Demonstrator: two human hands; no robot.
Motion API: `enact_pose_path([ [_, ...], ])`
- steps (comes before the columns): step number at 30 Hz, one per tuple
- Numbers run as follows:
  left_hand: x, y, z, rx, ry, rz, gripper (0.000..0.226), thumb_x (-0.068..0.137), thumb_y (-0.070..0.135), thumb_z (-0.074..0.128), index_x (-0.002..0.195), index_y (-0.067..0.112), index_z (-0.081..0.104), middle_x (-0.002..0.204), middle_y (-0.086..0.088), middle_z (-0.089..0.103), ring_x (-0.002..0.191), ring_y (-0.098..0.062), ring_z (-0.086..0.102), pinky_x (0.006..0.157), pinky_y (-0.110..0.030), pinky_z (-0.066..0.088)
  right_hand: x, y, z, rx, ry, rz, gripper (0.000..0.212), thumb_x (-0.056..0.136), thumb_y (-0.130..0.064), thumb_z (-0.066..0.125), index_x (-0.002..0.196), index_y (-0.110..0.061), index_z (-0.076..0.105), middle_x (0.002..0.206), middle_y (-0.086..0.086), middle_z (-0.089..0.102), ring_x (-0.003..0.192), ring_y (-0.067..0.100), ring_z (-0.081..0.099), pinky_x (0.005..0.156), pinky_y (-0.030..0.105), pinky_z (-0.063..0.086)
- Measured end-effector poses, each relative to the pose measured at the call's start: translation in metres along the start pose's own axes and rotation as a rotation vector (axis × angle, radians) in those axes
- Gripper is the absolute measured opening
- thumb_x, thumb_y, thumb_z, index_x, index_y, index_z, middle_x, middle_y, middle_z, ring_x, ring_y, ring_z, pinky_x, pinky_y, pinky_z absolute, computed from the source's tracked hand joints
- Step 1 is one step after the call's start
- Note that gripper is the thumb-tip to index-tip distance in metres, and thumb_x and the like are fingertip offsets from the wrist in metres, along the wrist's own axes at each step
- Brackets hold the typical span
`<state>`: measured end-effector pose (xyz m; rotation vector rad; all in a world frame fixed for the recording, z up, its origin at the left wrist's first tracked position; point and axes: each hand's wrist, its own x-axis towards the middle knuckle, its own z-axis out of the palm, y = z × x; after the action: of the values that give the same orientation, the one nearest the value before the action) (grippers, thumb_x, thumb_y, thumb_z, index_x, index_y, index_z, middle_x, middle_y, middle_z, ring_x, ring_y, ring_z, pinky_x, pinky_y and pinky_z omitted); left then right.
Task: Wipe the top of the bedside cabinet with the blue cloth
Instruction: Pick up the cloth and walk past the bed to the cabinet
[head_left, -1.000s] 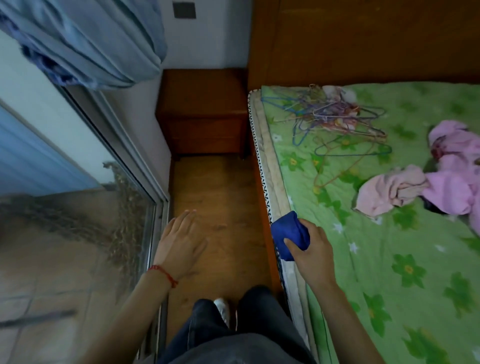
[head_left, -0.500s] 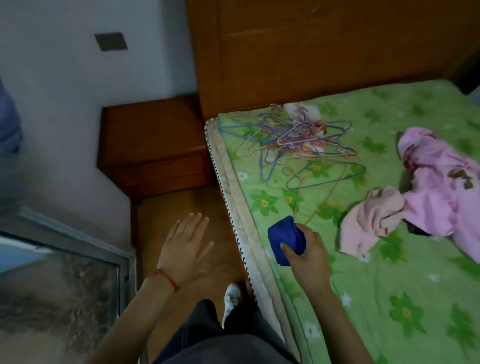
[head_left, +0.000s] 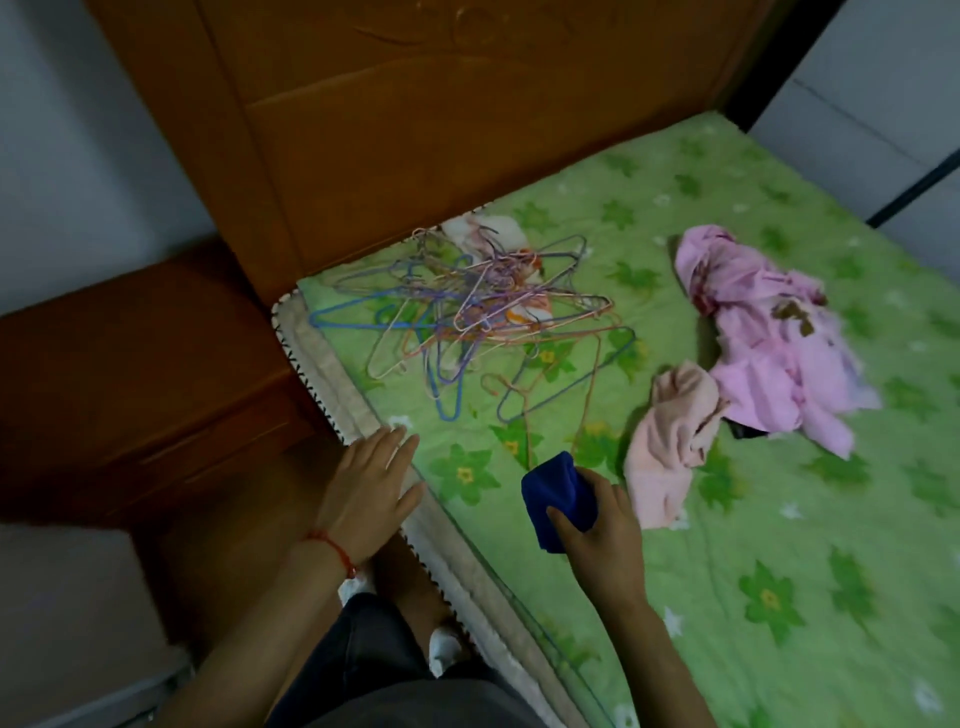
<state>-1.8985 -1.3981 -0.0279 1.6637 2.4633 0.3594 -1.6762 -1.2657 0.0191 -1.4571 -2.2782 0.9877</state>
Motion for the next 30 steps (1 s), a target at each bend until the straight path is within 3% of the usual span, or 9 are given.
enact_pose_path([
  [5, 0.041, -0.063, -0.026, -0.027, -0.012, 0.041, 0.056, 0.088, 0.042, 0.034, 0.115, 0.002, 0.062, 0.115, -0.017, 0.063, 0.112, -0.026, 0.043, 0.085, -0.047, 0.048, 0.037, -0.050, 0.036, 0.011, 0.023, 0.045, 0.052, 0.076, -0.013, 0.071, 0.124, -0.013, 0.050, 0.100, -0.001, 0.047, 0.084, 0.013, 0.047, 0.074, 0.023, 0.035],
  [8, 0.055, -0.107, -0.039, -0.005, -0.029, 0.019, 0.056, 0.085, 0.040, 0.036, 0.114, 0.001, 0.063, 0.114, -0.017, 0.064, 0.110, -0.029, 0.049, 0.091, -0.043, 0.044, 0.061, -0.084, 0.065, 0.008, 0.020, 0.007, 0.051, 0.075, -0.013, 0.072, 0.122, -0.012, 0.051, 0.100, 0.000, 0.049, 0.084, 0.016, 0.049, 0.073, 0.023, 0.035],
  [10, 0.060, -0.134, -0.048, 0.015, -0.013, -0.014, 0.060, 0.092, 0.045, 0.029, 0.113, 0.001, 0.064, 0.114, -0.016, 0.064, 0.111, -0.027, 0.046, 0.096, -0.041, 0.032, 0.077, -0.107, 0.085, 0.001, 0.003, -0.025, 0.051, 0.075, -0.014, 0.072, 0.122, -0.013, 0.051, 0.100, -0.001, 0.048, 0.084, 0.015, 0.049, 0.072, 0.024, 0.035],
  [14, 0.057, -0.180, -0.062, 0.031, -0.001, -0.149, 0.066, 0.097, 0.047, 0.019, 0.114, 0.002, 0.064, 0.115, -0.016, 0.063, 0.113, -0.026, 0.043, 0.096, -0.043, 0.038, 0.109, -0.148, 0.122, -0.016, -0.106, -0.105, 0.052, 0.077, -0.018, 0.071, 0.124, -0.014, 0.050, 0.105, 0.002, 0.051, 0.091, 0.022, 0.053, 0.074, 0.025, 0.038],
  [17, 0.048, -0.208, -0.069, 0.023, -0.032, -0.278, 0.073, 0.098, 0.050, 0.010, 0.116, 0.002, 0.062, 0.117, -0.016, 0.062, 0.112, -0.031, 0.053, 0.098, -0.043, 0.035, 0.136, -0.178, 0.148, -0.022, -0.200, -0.186, 0.050, 0.078, -0.020, 0.071, 0.123, -0.013, 0.050, 0.110, 0.009, 0.053, 0.094, 0.025, 0.054, 0.075, 0.025, 0.039],
  [21, 0.038, -0.243, -0.071, 0.018, -0.023, -0.417, 0.065, 0.095, 0.048, 0.024, 0.116, 0.000, 0.062, 0.118, -0.017, 0.062, 0.110, -0.034, 0.058, 0.088, -0.053, 0.045, 0.171, -0.215, 0.189, -0.027, -0.305, -0.278, 0.050, 0.078, -0.020, 0.071, 0.123, -0.013, 0.050, 0.110, 0.009, 0.053, 0.095, 0.025, 0.053, 0.076, 0.024, 0.037],
  [23, 0.037, -0.264, -0.070, 0.022, -0.039, -0.494, 0.067, 0.098, 0.048, 0.019, 0.114, -0.001, 0.063, 0.115, -0.019, 0.063, 0.108, -0.035, 0.059, 0.086, -0.054, 0.046, 0.188, -0.231, 0.213, -0.022, -0.371, -0.318, 0.050, 0.078, -0.020, 0.070, 0.123, -0.014, 0.049, 0.110, 0.009, 0.052, 0.096, 0.024, 0.053, 0.076, 0.024, 0.037],
  [30, 0.039, -0.319, -0.054, -0.001, -0.007, -0.665, 0.076, 0.099, 0.050, 0.010, 0.112, -0.003, 0.062, 0.115, -0.023, 0.062, 0.106, -0.040, 0.059, 0.087, -0.059, 0.042, 0.237, -0.261, 0.301, 0.017, -0.610, -0.278, 0.050, 0.078, -0.018, 0.070, 0.123, -0.012, 0.049, 0.115, 0.012, 0.055, 0.103, 0.028, 0.054, 0.084, 0.032, 0.044],
])
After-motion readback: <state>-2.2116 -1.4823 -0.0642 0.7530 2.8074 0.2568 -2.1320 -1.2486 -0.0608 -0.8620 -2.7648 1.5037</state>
